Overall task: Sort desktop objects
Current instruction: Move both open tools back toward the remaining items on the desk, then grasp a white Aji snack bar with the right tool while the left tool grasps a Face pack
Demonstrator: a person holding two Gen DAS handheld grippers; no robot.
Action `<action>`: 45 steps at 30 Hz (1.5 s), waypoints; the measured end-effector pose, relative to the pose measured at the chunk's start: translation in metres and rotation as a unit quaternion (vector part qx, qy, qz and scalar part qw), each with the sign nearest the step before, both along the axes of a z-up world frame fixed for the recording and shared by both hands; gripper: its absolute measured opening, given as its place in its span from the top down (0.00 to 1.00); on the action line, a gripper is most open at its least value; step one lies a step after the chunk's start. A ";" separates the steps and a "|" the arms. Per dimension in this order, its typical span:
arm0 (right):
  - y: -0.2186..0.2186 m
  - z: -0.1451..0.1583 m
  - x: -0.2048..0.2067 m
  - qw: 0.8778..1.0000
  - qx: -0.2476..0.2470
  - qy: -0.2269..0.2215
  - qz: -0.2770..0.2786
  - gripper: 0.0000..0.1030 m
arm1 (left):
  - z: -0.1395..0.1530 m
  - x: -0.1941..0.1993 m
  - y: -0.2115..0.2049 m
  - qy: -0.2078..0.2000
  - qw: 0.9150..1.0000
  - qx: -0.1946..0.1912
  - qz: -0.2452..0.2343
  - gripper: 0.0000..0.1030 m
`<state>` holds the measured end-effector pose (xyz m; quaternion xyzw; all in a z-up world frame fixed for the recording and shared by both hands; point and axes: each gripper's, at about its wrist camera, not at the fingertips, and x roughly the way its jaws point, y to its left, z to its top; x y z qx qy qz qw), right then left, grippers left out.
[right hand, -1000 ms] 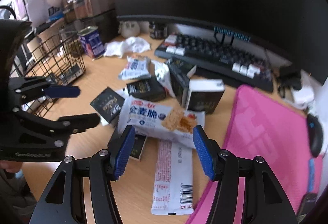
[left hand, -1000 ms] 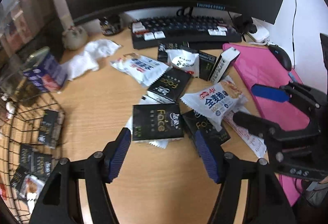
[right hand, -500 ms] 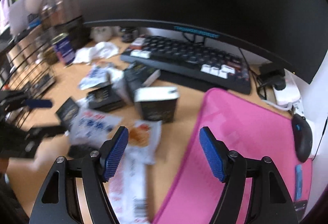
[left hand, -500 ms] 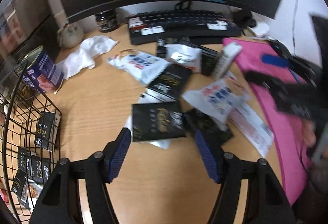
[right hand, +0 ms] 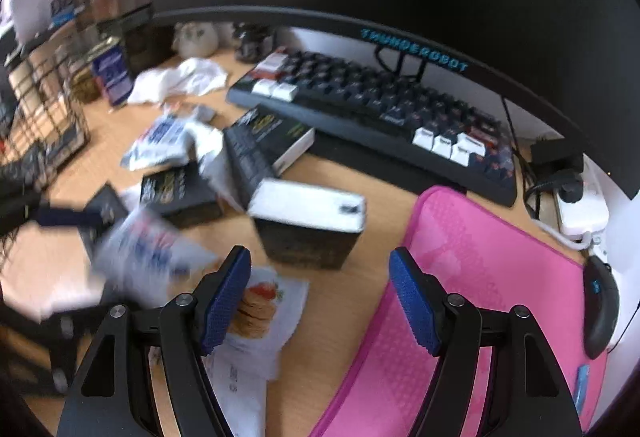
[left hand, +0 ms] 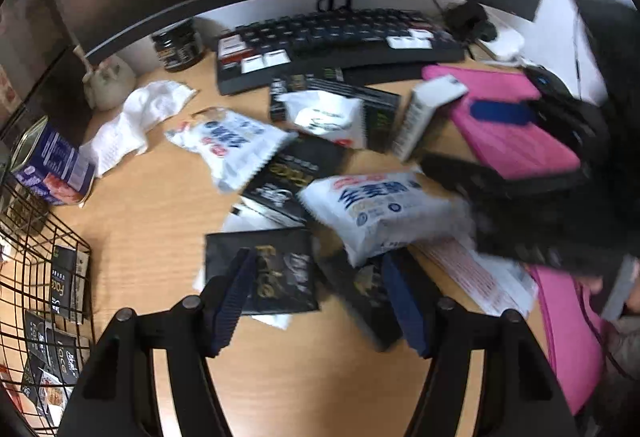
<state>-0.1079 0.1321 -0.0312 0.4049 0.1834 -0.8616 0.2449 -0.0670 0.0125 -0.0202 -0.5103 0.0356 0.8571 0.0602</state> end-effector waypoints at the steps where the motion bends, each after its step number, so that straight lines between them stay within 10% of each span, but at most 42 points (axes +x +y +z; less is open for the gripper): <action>1: 0.000 0.001 0.004 1.000 0.001 0.001 0.003 0.31 | 0.000 -0.001 -0.005 0.000 1.000 0.006 0.006 0.31; 26: -0.037 -0.009 0.050 0.987 -0.108 -0.106 0.052 0.31 | -0.005 0.024 -0.057 -0.004 0.999 -0.006 0.054 0.30; 29: -0.037 -0.014 0.044 0.985 -0.114 -0.118 0.049 0.66 | -0.006 0.024 -0.061 -0.004 0.998 -0.002 0.059 0.30; 45: -0.025 0.005 0.054 0.992 -0.091 -0.068 0.059 0.68 | -0.011 -0.009 -0.056 -0.020 0.993 0.057 0.097 0.26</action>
